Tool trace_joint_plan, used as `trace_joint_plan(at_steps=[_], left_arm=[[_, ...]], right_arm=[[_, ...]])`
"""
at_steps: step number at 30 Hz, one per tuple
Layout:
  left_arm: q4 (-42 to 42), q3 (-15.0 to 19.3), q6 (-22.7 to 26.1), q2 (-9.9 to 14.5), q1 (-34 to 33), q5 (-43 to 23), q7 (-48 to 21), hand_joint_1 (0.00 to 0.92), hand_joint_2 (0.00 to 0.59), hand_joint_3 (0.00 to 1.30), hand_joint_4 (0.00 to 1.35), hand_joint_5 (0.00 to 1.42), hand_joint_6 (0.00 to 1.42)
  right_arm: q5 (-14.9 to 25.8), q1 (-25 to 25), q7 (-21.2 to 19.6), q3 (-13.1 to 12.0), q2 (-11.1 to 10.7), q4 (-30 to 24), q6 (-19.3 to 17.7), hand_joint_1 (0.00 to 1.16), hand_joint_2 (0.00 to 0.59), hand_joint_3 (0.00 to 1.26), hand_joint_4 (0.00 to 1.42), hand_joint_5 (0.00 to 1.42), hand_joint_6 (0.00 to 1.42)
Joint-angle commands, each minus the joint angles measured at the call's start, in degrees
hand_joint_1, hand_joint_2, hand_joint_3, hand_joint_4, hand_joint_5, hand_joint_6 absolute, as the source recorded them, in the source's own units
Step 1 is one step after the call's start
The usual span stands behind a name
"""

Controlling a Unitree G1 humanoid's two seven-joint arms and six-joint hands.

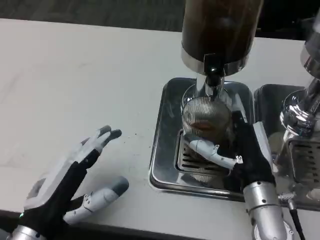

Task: Grasp the cup under the faucet to collect the drink, then remove the cup.

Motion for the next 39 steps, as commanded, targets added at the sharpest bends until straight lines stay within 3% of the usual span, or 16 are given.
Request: trace_joint_plan(at_steps=[1, 8, 18, 26, 39], left_arm=[[-0.75, 0.58, 0.30, 0.14, 0.90, -1.08, 0.54, 0.000, 0.143, 0.13, 0.00, 0.07, 0.00], [-1.52, 0.96, 0.47, 0.23, 1.40, -1.49, 0.35, 0.000, 0.140, 0.14, 0.00, 0.07, 0.00], [-1.77, 0.72, 0.77, 0.06, 1.54, -1.74, 0.17, 0.000, 0.137, 0.14, 0.00, 0.08, 0.00], [-1.39, 0.51, 0.83, -0.05, 1.31, -2.16, -0.01, 0.000, 0.137, 0.14, 0.00, 0.08, 0.00], [-0.64, 0.06, 0.61, -0.24, 0.57, -2.55, -0.34, 0.000, 0.137, 0.14, 0.00, 0.08, 0.00]], right_arm=[[-0.31, 0.06, 0.52, 1.09, 0.68, 1.61, 0.76, 0.96, 0.185, 0.05, 0.27, 0.33, 0.53], [-1.09, 0.05, -0.57, 1.85, 0.69, 1.99, 0.77, 0.98, 0.188, 0.10, 0.36, 0.39, 0.60], [-3.24, 0.56, -6.50, 1.77, 1.00, 0.89, -0.48, 1.06, 0.198, 0.39, 0.54, 0.55, 0.74], [-4.42, 1.28, -11.07, 1.15, 1.44, -0.58, -1.62, 1.15, 0.135, 0.59, 0.66, 0.76, 1.02], [-4.86, 2.63, -13.95, 0.35, 2.21, -3.15, -2.97, 1.14, 0.111, 0.66, 0.71, 0.81, 1.13]])
